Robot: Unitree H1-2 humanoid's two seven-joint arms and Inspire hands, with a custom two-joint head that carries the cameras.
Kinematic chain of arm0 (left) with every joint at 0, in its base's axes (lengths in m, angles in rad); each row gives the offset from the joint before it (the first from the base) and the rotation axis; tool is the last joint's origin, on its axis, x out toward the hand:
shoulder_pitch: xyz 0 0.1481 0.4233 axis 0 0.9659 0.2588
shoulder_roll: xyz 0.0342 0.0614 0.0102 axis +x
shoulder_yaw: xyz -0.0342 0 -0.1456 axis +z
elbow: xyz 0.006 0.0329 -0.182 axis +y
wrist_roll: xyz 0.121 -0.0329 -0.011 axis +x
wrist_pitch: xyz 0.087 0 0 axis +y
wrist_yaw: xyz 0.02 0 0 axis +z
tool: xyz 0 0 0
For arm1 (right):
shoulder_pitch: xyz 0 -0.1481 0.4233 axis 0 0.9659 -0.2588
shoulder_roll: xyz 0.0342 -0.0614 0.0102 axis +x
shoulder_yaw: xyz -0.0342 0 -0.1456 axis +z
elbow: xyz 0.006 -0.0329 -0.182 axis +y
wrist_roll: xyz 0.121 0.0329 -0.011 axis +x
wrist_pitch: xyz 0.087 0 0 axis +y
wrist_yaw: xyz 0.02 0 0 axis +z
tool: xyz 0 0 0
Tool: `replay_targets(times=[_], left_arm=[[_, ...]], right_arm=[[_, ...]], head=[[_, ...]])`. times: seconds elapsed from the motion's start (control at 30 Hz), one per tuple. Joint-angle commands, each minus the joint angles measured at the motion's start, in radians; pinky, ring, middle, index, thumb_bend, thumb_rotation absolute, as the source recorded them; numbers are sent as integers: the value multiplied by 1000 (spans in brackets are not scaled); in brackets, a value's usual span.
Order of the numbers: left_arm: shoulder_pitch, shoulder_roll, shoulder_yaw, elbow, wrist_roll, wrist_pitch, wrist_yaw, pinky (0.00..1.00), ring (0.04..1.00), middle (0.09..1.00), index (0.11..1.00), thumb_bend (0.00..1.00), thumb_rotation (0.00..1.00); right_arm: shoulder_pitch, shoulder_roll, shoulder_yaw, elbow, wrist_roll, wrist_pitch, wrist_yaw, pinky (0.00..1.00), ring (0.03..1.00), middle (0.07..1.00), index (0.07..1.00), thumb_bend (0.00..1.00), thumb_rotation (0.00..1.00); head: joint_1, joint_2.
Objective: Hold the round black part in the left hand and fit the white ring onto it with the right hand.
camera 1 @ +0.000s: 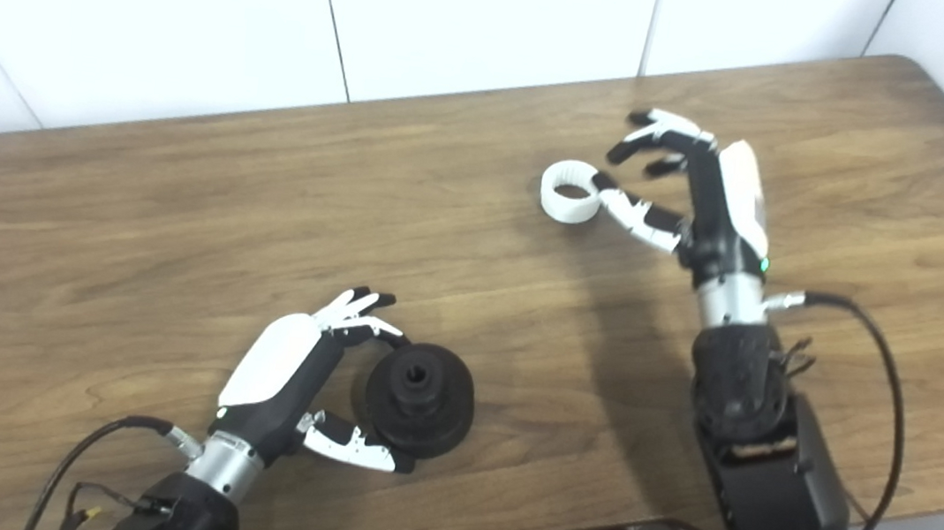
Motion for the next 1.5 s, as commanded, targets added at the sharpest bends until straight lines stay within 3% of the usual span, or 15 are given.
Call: replay_targets(times=[0.0,0.4,0.5,0.73,0.87,1.03,1.47], left_arm=[[-16,3,4,-26,15,-4,-1,937,984,929,591,884,203],[-13,-12,2,-24,25,-7,4,928,981,928,589,884,205],[-14,-15,5,-26,25,1,-1,932,986,932,590,883,205],[-14,-18,7,-22,25,-10,7,928,983,930,592,883,189],[-15,-20,6,-22,28,-5,4,932,986,934,595,880,193],[-17,-23,6,-25,32,4,-1,936,988,937,596,881,191],[-22,-27,10,-30,36,12,-5,933,984,939,592,882,171]], right_arm=[[-69,-26,1,7,-61,18,15,628,815,863,776,562,470],[-232,-132,58,203,-124,37,147,782,933,964,887,660,617],[-273,-166,94,260,-127,34,210,889,979,996,939,770,733],[-309,-210,145,296,-100,51,354,919,1000,1000,974,933,799],[-313,-228,172,292,-85,56,447,936,1000,1000,949,998,775],[-311,-247,193,288,-59,55,534,954,1000,1000,918,1000,743],[-288,-249,210,285,-23,48,577,997,1000,1000,850,1000,580]], head=[[3,0],[17,4],[22,4],[36,9],[41,13],[48,17],[55,23]])
